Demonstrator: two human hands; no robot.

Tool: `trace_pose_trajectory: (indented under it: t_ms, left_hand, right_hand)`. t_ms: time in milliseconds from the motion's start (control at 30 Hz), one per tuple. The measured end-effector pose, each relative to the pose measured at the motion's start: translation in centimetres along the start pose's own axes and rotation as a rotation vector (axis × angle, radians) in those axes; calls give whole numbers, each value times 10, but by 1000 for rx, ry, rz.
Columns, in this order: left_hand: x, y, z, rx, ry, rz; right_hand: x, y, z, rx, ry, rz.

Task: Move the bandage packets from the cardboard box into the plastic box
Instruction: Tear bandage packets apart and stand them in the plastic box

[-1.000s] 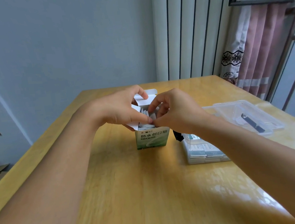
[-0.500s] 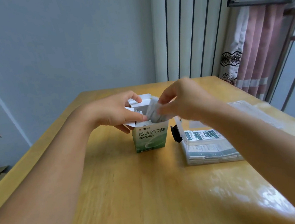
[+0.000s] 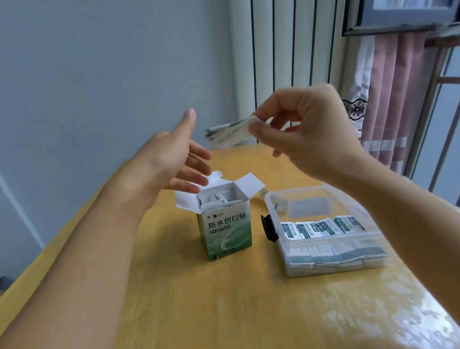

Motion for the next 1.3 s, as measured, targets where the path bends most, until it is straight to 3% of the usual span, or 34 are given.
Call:
trace_pose_trajectory:
  t_ms: [100,167,267,300,367,433,533,633,767,867,1033,1133,1300]
  left_hand:
    - [19,4,-37,458,-400,140]
    - [25,8,-60,753,-557,179]
    - [14,-5,-72,866,-403,227]
    - [9,-12,-71,866,-349,240]
    - [0,-22,-63,821,-283,254]
    - [-4,-24,-55,742,-295,246]
    - [0,-20,-53,718,-394,235]
    - [3,-19,-60,736,-449,234]
    - [10,-16,-60,764,-449,208]
    - [11,-13,-60,769,-414,212]
    - [10,-18,-68,767,-414,245]
    - [9,-19,-72,760,-401,249]
    - [8,-19,-74,754,-394,236]
  right_hand:
    - [3,-9,-5,142,56,149]
    - [5,-11,-18,139,-85,184]
    - [10,-6,-35,14,-404,107]
    - [12,1,-33,-53,-434,33]
    - [14,27,-18,-126,-310,-165]
    - [17,66,-2,9,-229,-377]
    - [24,117,-15,333,-587,-647]
    - [35,146,-49,325,-836,-851]
    - [43,152,-76,633,-1178,-734]
    - [38,148,-86,744,-1336,-675]
    - [42,164,-94,414,-1188,-894]
    - [50,175,-91,587,-1289,-857]
    - [45,169,-93,729,-1305,-714]
Point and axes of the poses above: each hand's wrist, its own x-axis away from the middle knuckle, its own z-axis out of the back of the hand, y = z × x, the point moved 6 cm from there along -x, towards the middle knuckle, and after that the axes turned 14 degrees about z, right-handed, at the moved point
